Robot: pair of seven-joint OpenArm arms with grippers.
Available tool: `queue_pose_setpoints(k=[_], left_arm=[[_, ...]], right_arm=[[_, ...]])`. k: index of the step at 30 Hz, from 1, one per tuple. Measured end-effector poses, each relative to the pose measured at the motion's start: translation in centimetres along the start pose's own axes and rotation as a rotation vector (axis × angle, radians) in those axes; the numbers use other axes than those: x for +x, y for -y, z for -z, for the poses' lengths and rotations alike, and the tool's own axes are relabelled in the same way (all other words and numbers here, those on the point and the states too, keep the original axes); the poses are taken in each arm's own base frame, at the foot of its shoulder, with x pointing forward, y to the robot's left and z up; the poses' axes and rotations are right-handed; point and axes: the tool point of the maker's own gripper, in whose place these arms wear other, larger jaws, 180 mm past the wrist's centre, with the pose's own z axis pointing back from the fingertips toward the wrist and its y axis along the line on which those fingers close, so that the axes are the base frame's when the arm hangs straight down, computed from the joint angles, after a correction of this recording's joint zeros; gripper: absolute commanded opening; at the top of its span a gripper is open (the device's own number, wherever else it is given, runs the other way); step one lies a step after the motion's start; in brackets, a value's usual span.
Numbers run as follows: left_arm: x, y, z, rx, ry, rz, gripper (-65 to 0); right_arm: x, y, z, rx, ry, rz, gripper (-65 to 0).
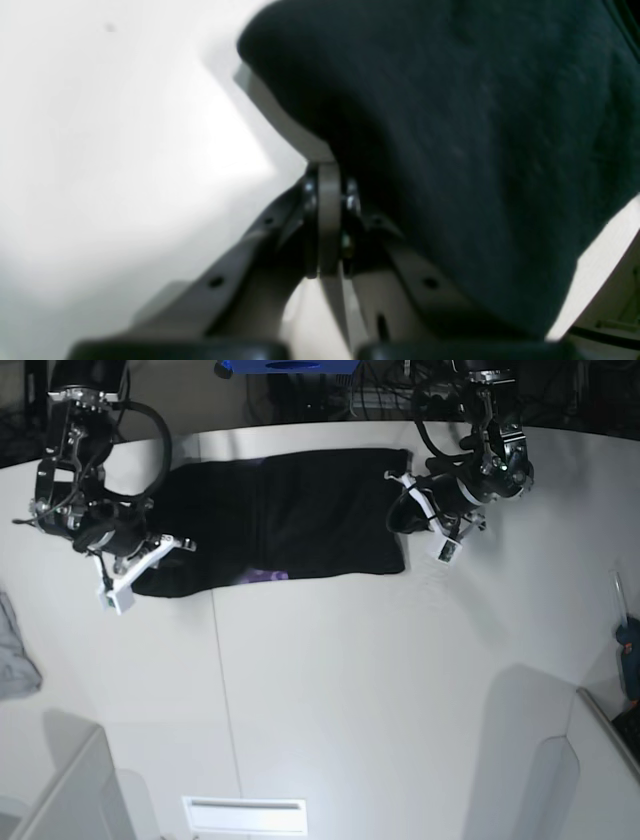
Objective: Fold the T-shirt properly
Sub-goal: 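Grasp both ends of the folded shirt with both grippers, then fold the right gripper's end over toward the left gripper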
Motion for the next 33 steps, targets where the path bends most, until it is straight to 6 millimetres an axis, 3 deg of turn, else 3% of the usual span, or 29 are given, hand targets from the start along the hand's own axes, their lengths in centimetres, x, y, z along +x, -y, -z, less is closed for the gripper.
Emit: queue_pose_setpoints(k=[9,15,26,33], left_arm=[[-0.1,-0.1,0.0,0.002,-0.007,0.002,-65.0],[-0.7,0.4,-0.1,-0.008,-0.004,-0.007,-65.0],[-1.2,0.8,-0.2,-0.019,-0.006,-0.018,-65.0],[-1.6,3.5,0.7,-0.088,-0.023,0.007,-65.0]], right_arm=[[-1.9,-1.0,0.3,0.026,-0.017,0.028,-65.0],[-3.1,-3.5,0.1,0.160,0.005,0.071,-65.0],[-2.5,-7.6,-1.4,0.423,0.014,0.149,-65.0],[-2.5,-8.9,-1.9,0.493,0.009,0.176,-65.0]])
